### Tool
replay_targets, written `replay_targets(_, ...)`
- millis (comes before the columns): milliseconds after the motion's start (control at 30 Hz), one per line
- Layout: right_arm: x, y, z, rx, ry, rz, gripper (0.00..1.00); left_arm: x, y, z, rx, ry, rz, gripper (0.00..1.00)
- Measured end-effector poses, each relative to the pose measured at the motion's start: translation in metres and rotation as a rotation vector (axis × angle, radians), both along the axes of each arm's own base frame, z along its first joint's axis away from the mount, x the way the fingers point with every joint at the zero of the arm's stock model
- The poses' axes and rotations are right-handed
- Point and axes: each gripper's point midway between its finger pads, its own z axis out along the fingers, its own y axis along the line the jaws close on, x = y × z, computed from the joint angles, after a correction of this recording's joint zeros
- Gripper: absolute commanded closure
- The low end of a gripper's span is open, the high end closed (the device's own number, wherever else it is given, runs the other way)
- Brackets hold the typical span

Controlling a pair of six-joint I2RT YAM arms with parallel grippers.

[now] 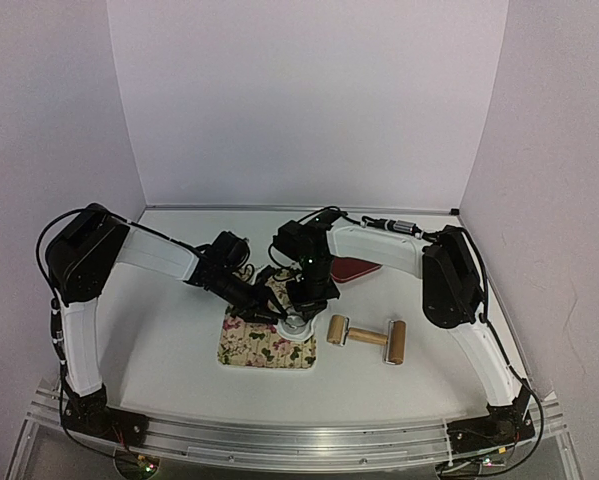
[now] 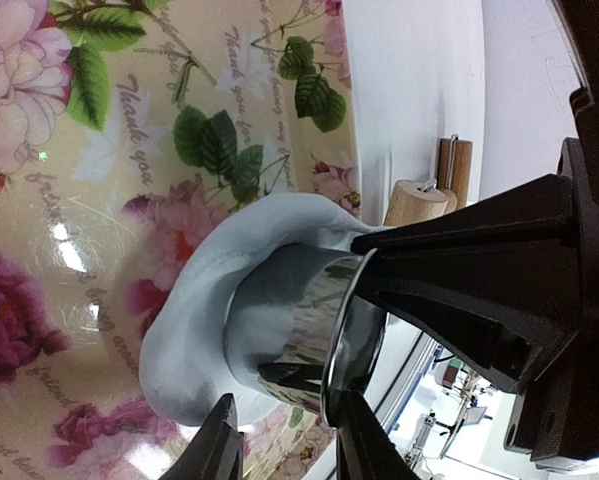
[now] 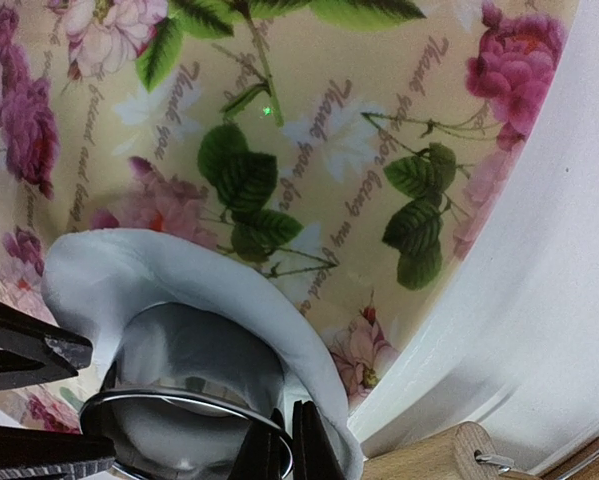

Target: Roll out the dumpling wrappers from the dough

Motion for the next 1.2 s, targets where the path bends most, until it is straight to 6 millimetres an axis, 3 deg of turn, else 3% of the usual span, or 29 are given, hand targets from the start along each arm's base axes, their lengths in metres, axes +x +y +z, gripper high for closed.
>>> replay_targets(333,-0.0007,0.001,-0.0002,-0.001,-0.003,0.003,1.0,0.0,-0.0011,-0.0017,0.0,0.008,-0.005,0.83)
replay_targets(1200,-0.0034,0.0042,-0.0015,0.024,0.005,0.005,1.0,-0.0032,-0.0006,-0.0099,0.03,0.019,-0.051,0.87)
